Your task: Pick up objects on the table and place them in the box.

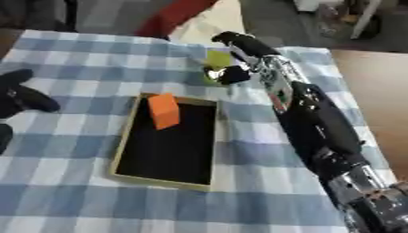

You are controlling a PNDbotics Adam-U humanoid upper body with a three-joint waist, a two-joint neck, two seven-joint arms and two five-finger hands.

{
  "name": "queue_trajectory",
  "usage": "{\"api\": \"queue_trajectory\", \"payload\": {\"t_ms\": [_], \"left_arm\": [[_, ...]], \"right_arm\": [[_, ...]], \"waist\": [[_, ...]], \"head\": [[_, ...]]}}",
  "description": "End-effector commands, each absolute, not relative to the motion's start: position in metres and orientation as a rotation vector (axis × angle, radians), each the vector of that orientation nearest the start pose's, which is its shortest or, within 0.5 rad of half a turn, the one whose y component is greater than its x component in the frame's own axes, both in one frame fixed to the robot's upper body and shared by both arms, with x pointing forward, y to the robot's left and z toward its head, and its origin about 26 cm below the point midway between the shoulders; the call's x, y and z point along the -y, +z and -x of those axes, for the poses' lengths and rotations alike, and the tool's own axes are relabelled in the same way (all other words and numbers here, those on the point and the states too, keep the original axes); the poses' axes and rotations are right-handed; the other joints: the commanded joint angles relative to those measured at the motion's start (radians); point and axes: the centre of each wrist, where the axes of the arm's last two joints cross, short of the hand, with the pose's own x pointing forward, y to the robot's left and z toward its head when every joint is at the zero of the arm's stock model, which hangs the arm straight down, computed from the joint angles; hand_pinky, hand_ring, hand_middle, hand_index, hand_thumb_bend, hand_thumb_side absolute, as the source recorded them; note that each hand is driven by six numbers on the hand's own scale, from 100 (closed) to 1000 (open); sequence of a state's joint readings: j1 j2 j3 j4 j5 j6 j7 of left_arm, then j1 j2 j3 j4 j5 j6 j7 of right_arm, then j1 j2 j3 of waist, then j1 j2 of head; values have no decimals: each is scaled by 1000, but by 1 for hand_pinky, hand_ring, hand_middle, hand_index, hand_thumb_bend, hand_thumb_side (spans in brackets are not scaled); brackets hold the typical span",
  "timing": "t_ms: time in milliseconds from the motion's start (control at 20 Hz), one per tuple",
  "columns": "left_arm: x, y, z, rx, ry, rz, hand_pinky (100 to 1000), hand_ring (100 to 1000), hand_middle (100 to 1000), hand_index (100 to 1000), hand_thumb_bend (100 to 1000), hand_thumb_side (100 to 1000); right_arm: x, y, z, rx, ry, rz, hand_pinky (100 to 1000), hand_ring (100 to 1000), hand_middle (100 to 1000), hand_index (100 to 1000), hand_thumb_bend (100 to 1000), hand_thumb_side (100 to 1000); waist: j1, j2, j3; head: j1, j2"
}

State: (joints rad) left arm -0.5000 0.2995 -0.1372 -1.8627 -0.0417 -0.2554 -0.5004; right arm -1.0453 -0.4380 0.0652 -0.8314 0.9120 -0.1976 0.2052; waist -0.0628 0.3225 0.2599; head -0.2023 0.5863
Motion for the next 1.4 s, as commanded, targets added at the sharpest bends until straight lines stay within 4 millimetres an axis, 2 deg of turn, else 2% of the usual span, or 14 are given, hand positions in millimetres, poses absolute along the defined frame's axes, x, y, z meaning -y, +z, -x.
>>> {"api": "queue_trajectory", "payload": {"t_ms": [50, 200, 350, 400, 450, 500, 550, 650, 900, 1150, 1400], "left_arm": [[-209, 224, -332, 2365, -1196, 166, 790, 758, 709, 1000, 100, 716], [-209, 224, -332, 2365, -1198, 167, 790, 758, 709, 1000, 100, 717], [-209, 223, -332, 2363, -1198, 168, 790, 757, 709, 1000, 100, 719], [-209, 223, -332, 2362, -1197, 169, 789, 757, 709, 1000, 100, 719], [-209, 223, -332, 2361, -1197, 169, 789, 757, 709, 1000, 100, 718], [-209, 223, -332, 2361, -1197, 169, 790, 757, 709, 1000, 100, 718], [-209, 222, -332, 2360, -1196, 169, 790, 758, 709, 1000, 100, 718], [-209, 222, -332, 2357, -1194, 167, 791, 758, 709, 1000, 100, 717], [-215, 221, -333, 2355, -1168, 140, 792, 758, 709, 1000, 100, 711], [-224, 219, -333, 2349, -1136, 93, 795, 759, 712, 1000, 100, 701], [-228, 217, -335, 2345, -1086, 89, 795, 760, 714, 1000, 100, 700]], "right_arm": [[297, 236, -493, 1579, 1257, 1042, 921, 934, 944, 976, 251, 606], [297, 232, -494, 1582, 1245, 1038, 913, 924, 912, 971, 232, 614], [296, 231, -494, 1609, 1228, 1035, 888, 875, 744, 942, 187, 581], [295, 231, -493, 1624, 1220, 1037, 885, 867, 720, 936, 173, 570], [295, 232, -493, 1645, 1208, 1041, 870, 840, 625, 906, 122, 533], [295, 234, -492, 1668, 1194, 1045, 866, 833, 603, 898, 107, 521], [294, 236, -492, 1698, 1181, 1052, 853, 806, 529, 873, 100, 465], [292, 242, -489, 1758, 1164, 1067, 848, 790, 485, 864, 100, 442], [287, 267, -474, 1919, 1195, 1086, 846, 780, 460, 866, 100, 434], [274, 294, -442, 2058, 1343, 1015, 847, 782, 459, 870, 100, 437], [257, 295, -404, 2120, 1500, 853, 850, 783, 460, 871, 100, 473]], "waist": [[9, -14, 2], [12, -12, 2], [14, -11, 0], [14, -11, 0], [14, -12, -1], [14, -13, -2], [14, -13, -4], [14, -14, -8], [19, -17, -34], [22, -24, -76], [27, -31, -101]], "head": [[-4, -17], [-3, -20], [-3, -24], [-3, -24], [-3, -24], [-4, -24], [-3, -24], [-1, -25], [16, -23], [35, -18], [49, -13]]}}
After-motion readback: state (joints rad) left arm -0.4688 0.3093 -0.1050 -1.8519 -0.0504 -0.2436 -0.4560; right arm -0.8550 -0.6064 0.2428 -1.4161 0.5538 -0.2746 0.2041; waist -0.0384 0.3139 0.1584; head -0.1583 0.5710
